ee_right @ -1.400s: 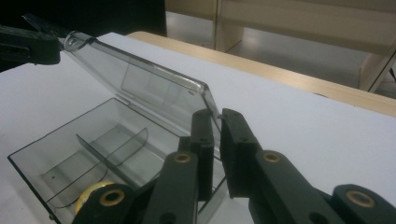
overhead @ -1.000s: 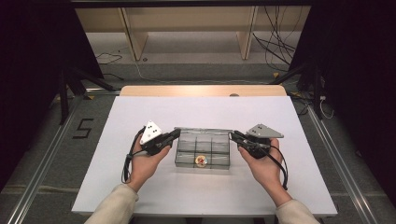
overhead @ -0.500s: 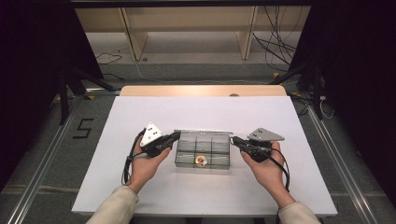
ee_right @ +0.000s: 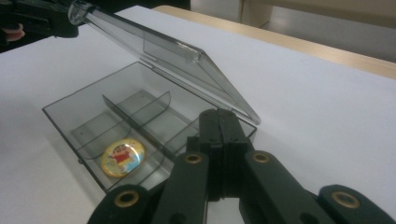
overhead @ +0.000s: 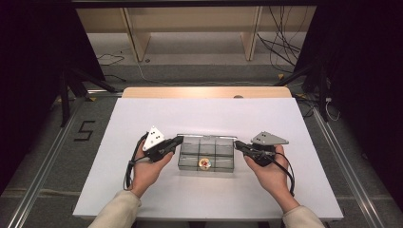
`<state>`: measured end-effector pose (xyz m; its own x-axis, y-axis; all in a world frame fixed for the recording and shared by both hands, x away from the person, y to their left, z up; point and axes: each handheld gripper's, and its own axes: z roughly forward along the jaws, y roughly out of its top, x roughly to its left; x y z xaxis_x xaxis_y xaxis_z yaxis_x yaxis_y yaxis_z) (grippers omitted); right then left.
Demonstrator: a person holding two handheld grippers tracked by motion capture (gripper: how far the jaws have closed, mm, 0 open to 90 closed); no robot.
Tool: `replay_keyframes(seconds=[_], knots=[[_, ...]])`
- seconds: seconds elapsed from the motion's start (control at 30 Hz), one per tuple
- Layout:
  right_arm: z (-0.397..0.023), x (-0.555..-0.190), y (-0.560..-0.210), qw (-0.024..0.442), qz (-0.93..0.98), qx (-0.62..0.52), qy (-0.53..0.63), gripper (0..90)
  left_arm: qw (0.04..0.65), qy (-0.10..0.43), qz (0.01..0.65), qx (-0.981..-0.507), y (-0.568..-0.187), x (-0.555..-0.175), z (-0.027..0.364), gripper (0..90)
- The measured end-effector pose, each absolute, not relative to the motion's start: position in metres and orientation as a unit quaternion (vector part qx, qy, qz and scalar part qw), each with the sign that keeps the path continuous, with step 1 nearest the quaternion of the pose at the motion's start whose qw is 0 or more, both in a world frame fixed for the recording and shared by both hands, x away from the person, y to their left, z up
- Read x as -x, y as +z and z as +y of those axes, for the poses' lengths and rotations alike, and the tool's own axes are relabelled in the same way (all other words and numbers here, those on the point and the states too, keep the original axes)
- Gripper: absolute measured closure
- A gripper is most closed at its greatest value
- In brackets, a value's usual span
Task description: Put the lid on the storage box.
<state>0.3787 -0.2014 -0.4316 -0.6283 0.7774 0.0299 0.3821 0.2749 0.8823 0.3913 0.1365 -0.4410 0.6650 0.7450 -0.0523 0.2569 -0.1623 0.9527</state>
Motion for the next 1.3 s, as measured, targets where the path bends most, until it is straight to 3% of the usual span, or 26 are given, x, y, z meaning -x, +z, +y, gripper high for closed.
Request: replay_keyframes(seconds=[1.3], knots=[[-0.194, -0.370, -0.429, 0.210, 0.773, -0.359, 0.478, 90.0, 0.539, 0.222, 0.336, -0.740, -0.446, -0.381, 0.139, 89.3]])
